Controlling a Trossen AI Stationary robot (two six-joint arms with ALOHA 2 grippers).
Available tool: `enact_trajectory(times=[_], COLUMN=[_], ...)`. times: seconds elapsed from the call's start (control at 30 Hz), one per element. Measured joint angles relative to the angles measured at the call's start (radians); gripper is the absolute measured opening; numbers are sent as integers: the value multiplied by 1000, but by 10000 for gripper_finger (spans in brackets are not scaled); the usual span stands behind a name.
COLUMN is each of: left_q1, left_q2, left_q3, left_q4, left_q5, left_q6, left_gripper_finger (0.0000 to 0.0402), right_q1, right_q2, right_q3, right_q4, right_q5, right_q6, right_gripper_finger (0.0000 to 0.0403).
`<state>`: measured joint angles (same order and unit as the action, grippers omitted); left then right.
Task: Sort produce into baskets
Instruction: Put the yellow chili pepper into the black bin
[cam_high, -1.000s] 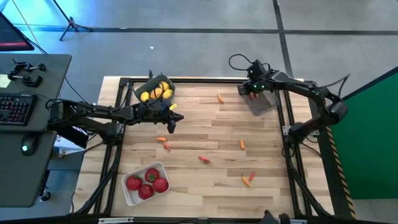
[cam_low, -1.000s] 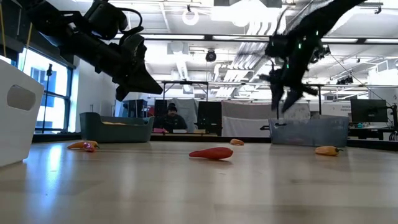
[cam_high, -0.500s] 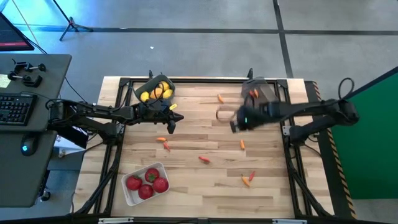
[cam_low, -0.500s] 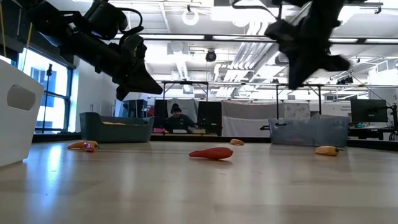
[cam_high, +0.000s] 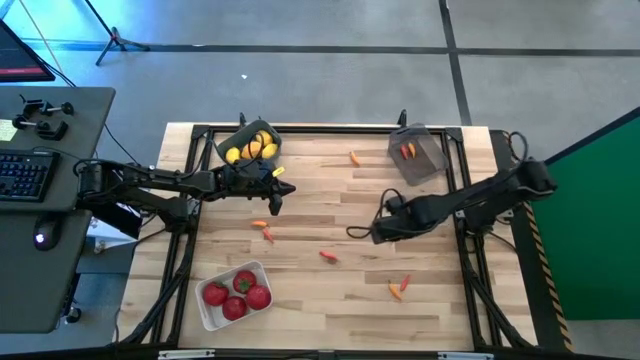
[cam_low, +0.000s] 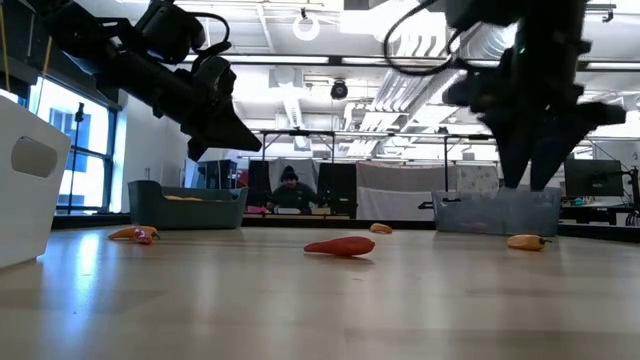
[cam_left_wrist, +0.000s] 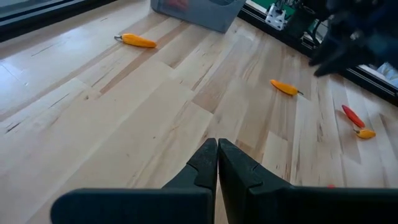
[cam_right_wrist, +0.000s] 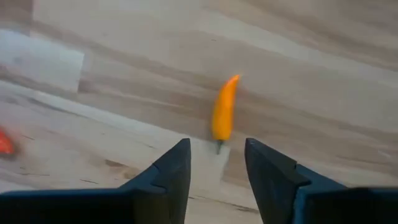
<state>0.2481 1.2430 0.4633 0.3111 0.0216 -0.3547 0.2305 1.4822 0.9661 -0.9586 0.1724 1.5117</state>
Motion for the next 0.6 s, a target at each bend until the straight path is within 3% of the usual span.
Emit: enact_trajectory(times=[0.33,0.6], left_q1=[0,0], left_q2=[0,0], left_q3=[0,0], left_q4=[0,0], left_q5=[-5,-7], left_q6=[-8,-10], left_gripper_finger=[0,0], right_q1=[-107,-145], right_q2=[173,223], right_q3=[0,0], right_q4=[88,98], right_q5=[-119,-120], right_q6=[-99,-164], right_gripper_finger=[142,134])
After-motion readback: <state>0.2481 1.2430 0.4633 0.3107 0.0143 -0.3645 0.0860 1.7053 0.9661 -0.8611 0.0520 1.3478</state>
